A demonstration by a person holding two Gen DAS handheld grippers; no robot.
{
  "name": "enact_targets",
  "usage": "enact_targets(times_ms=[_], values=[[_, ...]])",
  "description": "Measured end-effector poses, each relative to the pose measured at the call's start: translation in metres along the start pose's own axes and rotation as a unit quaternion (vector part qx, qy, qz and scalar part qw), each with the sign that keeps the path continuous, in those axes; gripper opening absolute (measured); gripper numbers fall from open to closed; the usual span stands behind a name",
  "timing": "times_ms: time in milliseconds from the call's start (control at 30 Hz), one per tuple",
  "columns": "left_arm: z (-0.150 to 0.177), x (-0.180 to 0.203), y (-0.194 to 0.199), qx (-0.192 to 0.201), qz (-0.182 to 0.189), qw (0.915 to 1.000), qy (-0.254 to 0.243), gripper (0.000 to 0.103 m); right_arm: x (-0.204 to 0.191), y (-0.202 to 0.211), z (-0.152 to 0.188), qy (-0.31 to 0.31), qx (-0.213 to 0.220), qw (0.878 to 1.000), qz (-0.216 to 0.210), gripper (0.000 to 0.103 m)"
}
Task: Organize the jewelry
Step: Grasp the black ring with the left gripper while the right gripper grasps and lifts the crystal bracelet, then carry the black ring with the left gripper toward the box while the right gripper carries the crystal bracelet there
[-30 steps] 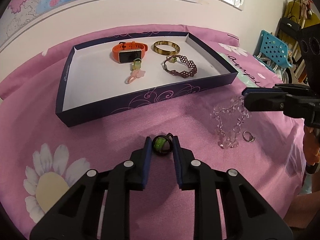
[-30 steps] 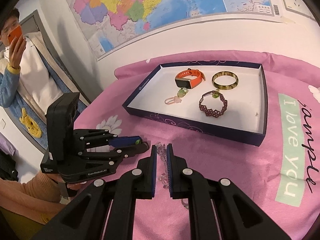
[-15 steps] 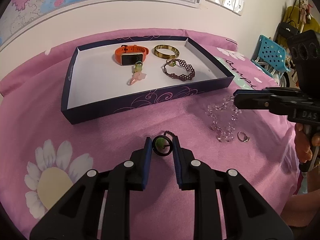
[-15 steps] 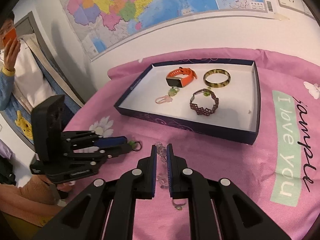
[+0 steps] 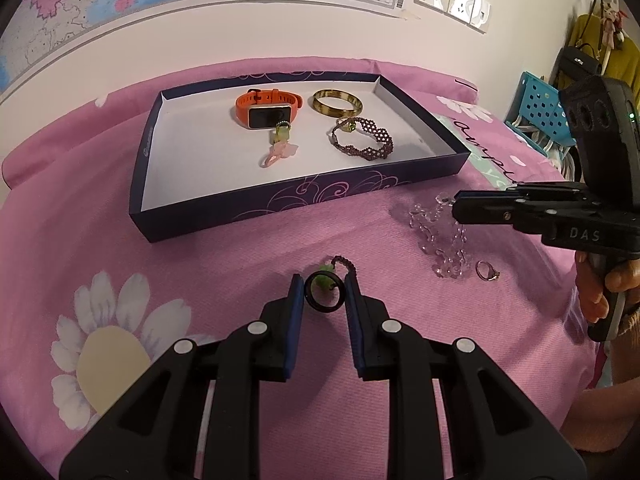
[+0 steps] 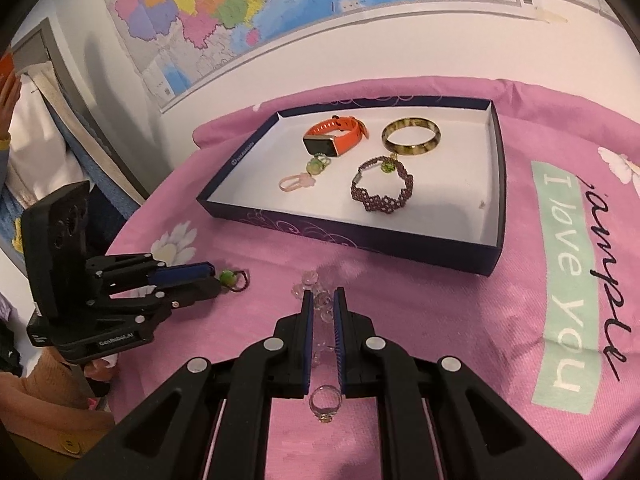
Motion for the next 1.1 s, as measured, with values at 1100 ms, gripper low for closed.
enact_targets(times_ms=[1100], values=[[0.003, -0.004, 0.0, -0.003, -0.003, 0.9999, 0.012, 0.021, -0.003, -0.003, -0.004, 0.028, -0.003, 0.999, 0.044, 0.006]])
Point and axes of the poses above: each gripper's, at about its wrist camera, not at the fingertips, and y roughly against the way its jaws point, x to its right, z to its underside, the point moved 7 cm from there along -y, roughly the way its jaws point, and after that the axes turned 1 degree about y, right-handed, at the moved point
